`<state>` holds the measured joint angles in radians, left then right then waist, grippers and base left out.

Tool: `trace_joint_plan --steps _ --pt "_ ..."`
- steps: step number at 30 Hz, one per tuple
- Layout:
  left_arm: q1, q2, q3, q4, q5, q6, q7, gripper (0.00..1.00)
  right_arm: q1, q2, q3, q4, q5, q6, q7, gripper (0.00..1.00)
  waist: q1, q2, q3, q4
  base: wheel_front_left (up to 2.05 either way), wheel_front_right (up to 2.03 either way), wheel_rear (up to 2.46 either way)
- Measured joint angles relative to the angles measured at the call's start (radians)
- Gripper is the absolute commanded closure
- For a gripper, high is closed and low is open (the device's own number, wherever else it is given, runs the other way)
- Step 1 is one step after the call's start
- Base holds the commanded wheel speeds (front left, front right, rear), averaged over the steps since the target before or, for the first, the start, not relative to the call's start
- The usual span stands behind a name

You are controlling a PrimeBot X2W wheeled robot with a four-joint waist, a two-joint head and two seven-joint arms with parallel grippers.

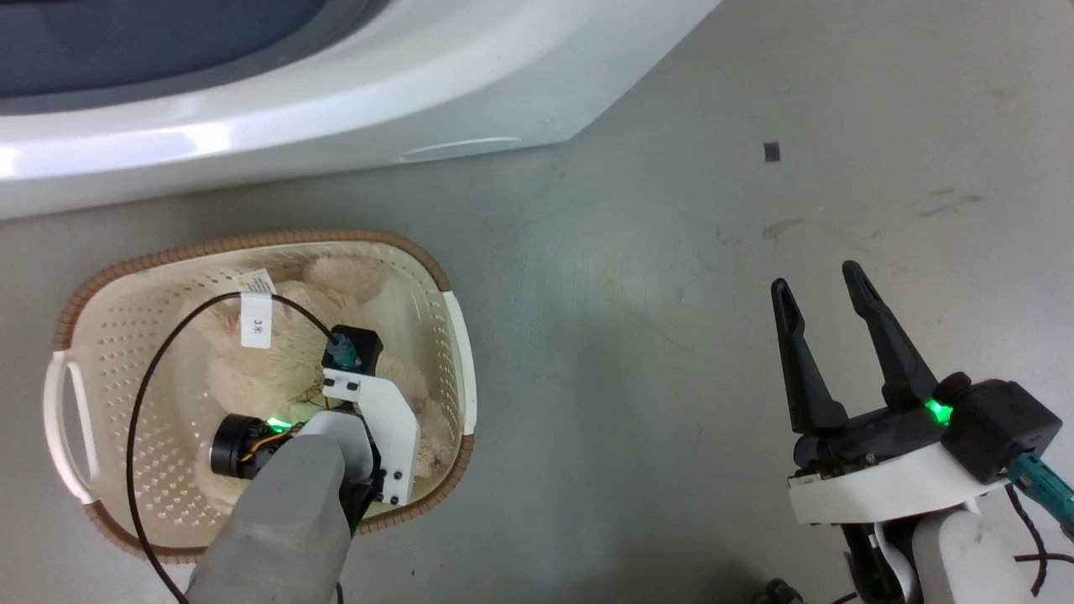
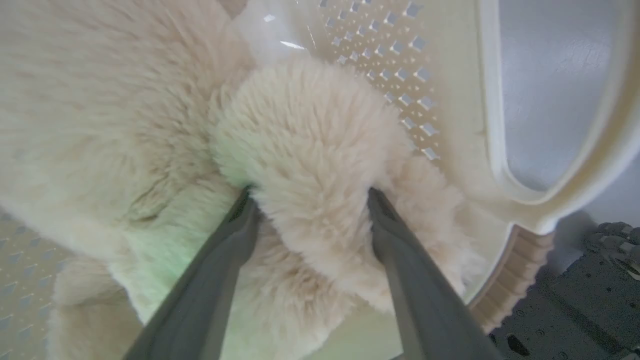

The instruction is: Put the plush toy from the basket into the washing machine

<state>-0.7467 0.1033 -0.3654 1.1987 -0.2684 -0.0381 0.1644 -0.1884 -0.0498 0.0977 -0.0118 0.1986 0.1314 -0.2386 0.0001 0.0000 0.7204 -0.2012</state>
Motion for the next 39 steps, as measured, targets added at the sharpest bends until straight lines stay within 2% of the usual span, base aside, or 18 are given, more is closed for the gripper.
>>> trace_joint_plan --steps 6,7,8,18,30,39 --pt "-0.041 0.003 -0.021 0.059 -0.023 0.001 -0.005 0.00 -0.013 0.000 0.011 0.000 0.007 0.000 -0.011 0.00 -0.0001 0.0000 0.045 -0.006 0.00 0.00 0.00" --pt "-0.047 0.002 -0.025 0.068 -0.027 0.001 0.000 0.06 -0.015 0.000 0.013 0.001 0.007 0.000 -0.013 0.00 -0.0001 0.0000 0.051 -0.007 0.00 0.00 0.00" --pt "-0.051 0.003 -0.029 0.074 -0.029 0.000 0.004 1.00 -0.017 0.000 0.014 0.002 0.007 0.000 -0.016 0.00 0.0000 0.0000 0.054 -0.008 0.00 0.00 0.00" --pt "-0.035 0.002 -0.030 0.090 -0.062 -0.019 -0.027 1.00 -0.024 0.000 0.012 0.018 0.009 0.000 -0.019 0.00 -0.0001 0.0000 -0.003 -0.002 0.00 0.00 0.00" --pt "0.047 -0.005 -0.001 0.091 -0.118 -0.044 -0.210 1.00 -0.009 0.000 0.010 0.056 0.021 0.000 -0.019 0.00 -0.0002 0.0000 -0.176 0.011 0.00 0.00 0.00" --pt "0.116 -0.015 0.006 0.090 -0.149 -0.064 -0.344 1.00 0.039 0.000 0.003 0.083 0.016 0.000 -0.019 0.00 -0.0002 0.0000 -0.331 0.046 0.00 0.00 0.00"
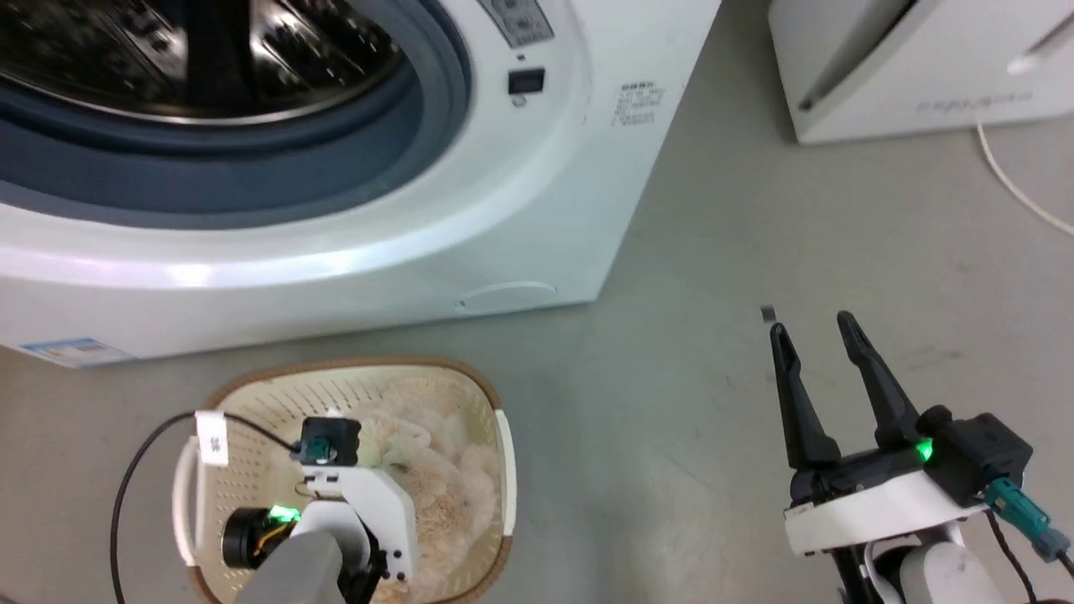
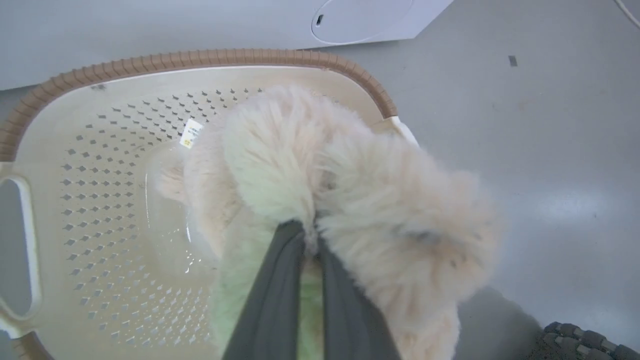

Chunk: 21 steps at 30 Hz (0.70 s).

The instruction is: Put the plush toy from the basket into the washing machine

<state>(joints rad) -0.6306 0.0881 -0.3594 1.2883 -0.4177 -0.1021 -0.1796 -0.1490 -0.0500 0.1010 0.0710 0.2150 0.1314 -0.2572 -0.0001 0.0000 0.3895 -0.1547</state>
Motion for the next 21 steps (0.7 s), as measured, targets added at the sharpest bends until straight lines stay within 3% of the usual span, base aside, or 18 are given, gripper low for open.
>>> trace_joint_plan --steps 11,21 --pt "0.104 0.023 0.004 -0.115 -0.008 -0.015 -0.069 1.00 0.055 0.000 -0.009 0.021 -0.004 0.000 0.000 0.00 -0.0001 0.0000 -0.158 0.061 0.00 0.00 0.00" --pt "0.308 0.080 0.072 -0.505 0.035 0.028 -0.075 1.00 0.094 0.000 -0.010 0.033 -0.004 0.000 0.000 0.00 -0.0001 0.0000 -0.249 0.102 0.00 0.00 0.00"
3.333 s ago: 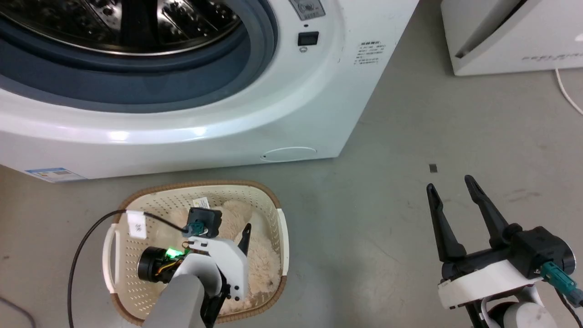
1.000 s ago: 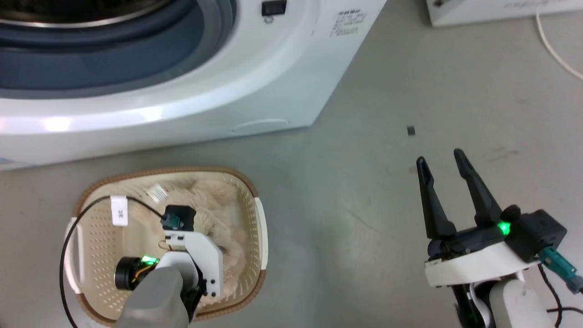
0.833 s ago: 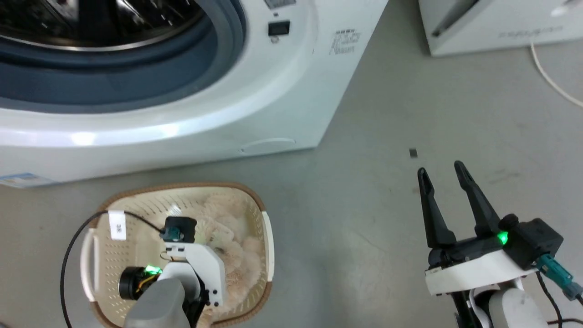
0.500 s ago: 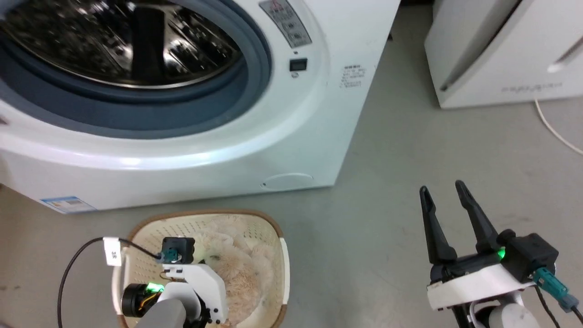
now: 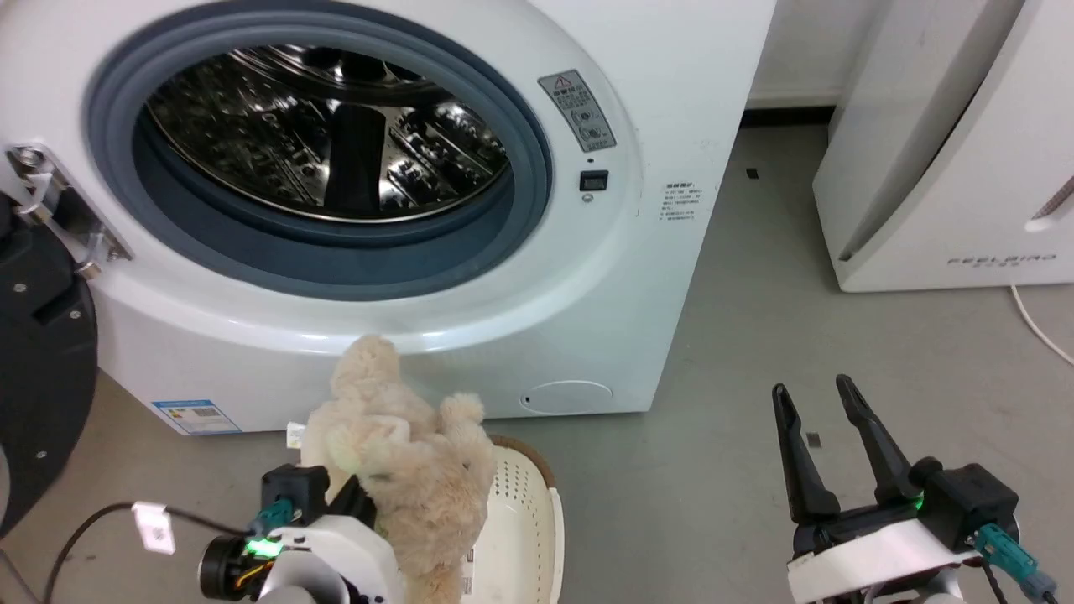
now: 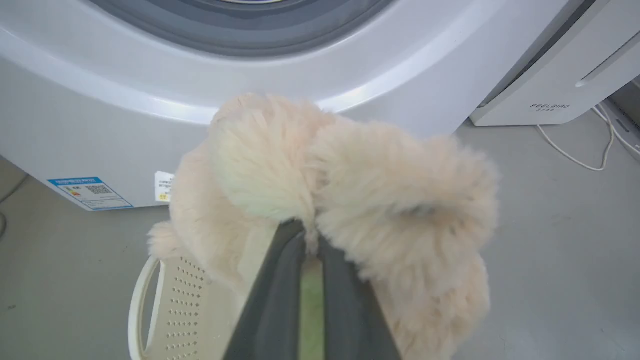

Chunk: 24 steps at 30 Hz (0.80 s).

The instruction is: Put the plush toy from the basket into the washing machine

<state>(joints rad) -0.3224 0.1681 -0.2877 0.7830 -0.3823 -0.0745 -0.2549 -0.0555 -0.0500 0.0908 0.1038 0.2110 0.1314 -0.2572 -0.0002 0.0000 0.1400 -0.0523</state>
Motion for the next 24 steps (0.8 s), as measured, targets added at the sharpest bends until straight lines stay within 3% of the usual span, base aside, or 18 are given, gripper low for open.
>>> trace_joint_plan --steps 14,19,24 --pt "0.196 -0.002 0.137 -0.589 0.096 0.023 -0.001 1.00 0.027 0.000 -0.004 -0.003 -0.003 0.000 0.000 0.00 0.0001 0.0000 -0.017 0.007 0.00 0.00 0.00" --pt "0.186 0.000 0.164 -0.696 0.119 0.023 -0.001 1.00 0.026 -0.002 -0.002 -0.012 -0.007 0.000 0.000 0.00 0.0001 0.0000 0.018 -0.003 0.00 0.00 0.00" --pt "0.067 0.030 0.194 -0.724 0.131 0.012 -0.001 1.00 0.011 -0.004 0.000 -0.025 -0.008 0.000 0.000 0.00 0.0002 0.0000 0.075 -0.019 0.00 0.00 0.00"
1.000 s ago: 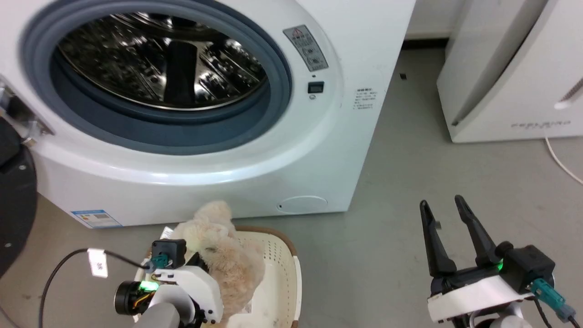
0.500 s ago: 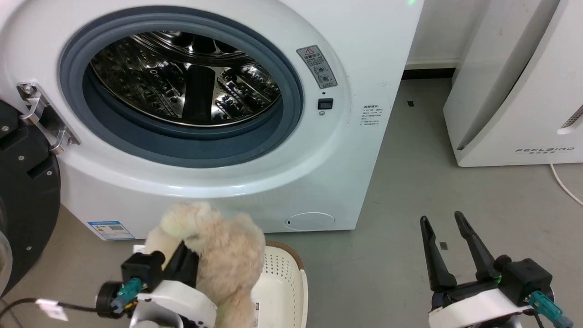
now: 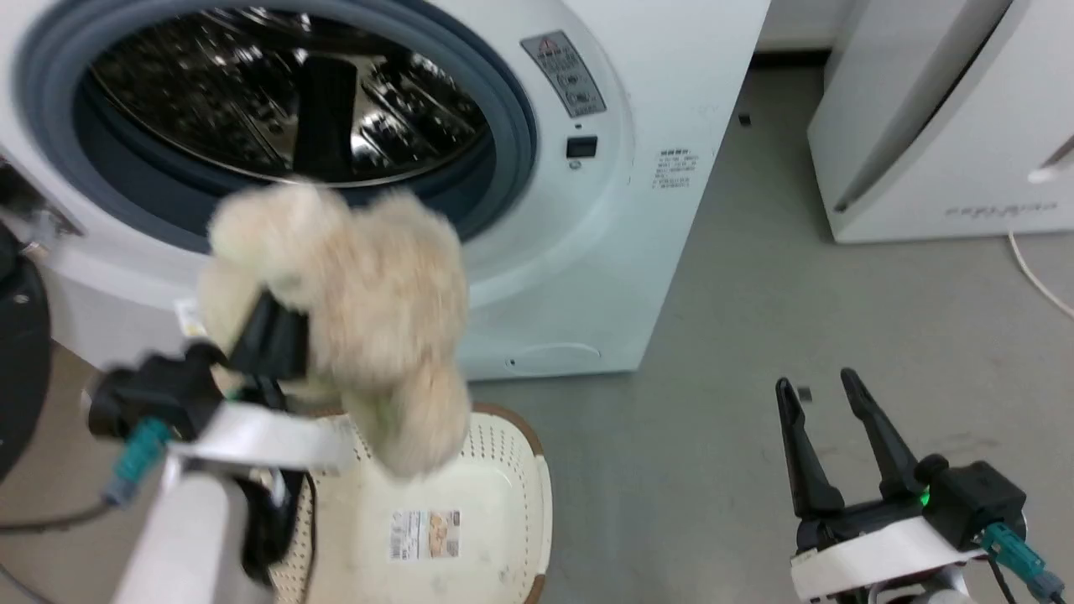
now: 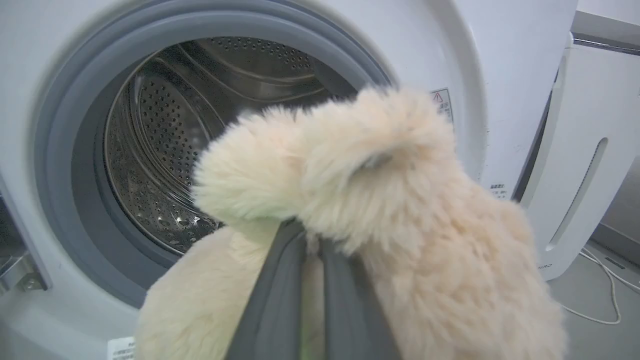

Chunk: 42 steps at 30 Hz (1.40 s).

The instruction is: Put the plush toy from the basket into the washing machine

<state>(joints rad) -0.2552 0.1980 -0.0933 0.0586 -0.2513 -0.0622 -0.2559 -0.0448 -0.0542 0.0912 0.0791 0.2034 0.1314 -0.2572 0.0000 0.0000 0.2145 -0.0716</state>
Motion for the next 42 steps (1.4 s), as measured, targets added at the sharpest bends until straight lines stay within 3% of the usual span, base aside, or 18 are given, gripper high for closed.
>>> trace_joint_plan --steps 6,14,25,34,37,38,42 --pt "-0.212 0.056 0.039 0.034 -0.020 -0.016 0.035 1.00 -0.051 -0.001 0.011 -0.035 -0.002 0.000 0.000 0.00 0.0000 0.0000 0.093 -0.027 0.00 0.00 0.00" --pt "-0.544 0.157 0.051 0.165 -0.057 -0.044 0.165 1.00 -0.127 0.000 0.026 -0.097 -0.010 0.000 0.000 0.00 0.0001 0.0000 0.251 -0.071 0.00 0.00 0.00" --pt "-0.966 0.291 0.028 0.492 -0.021 -0.055 0.222 1.00 -0.195 0.001 0.064 -0.159 -0.010 0.000 0.000 0.00 0.0003 0.0000 0.451 -0.131 0.00 0.00 0.00" --pt "-1.121 0.314 -0.123 0.740 0.036 -0.064 0.286 1.00 -0.212 0.002 0.078 -0.171 0.001 0.000 0.000 0.00 0.0003 0.0000 0.543 -0.150 0.00 0.00 0.00" --pt "-1.132 0.303 -0.206 0.786 -0.009 -0.064 0.309 1.00 -0.214 0.002 0.081 -0.171 0.001 0.000 0.000 0.00 0.0002 -0.0001 0.553 -0.147 0.00 0.00 0.00" --pt "-1.145 0.301 -0.275 0.806 -0.076 -0.064 0.320 1.00 -0.216 0.002 0.082 -0.171 0.001 0.000 0.000 0.00 0.0002 -0.0001 0.558 -0.142 0.00 0.00 0.00" --pt "-1.151 0.314 -0.365 0.818 -0.146 -0.064 0.329 1.00 -0.217 0.002 0.079 -0.169 0.000 0.000 0.000 0.00 0.0002 0.0000 0.556 -0.133 0.00 0.00 0.00"
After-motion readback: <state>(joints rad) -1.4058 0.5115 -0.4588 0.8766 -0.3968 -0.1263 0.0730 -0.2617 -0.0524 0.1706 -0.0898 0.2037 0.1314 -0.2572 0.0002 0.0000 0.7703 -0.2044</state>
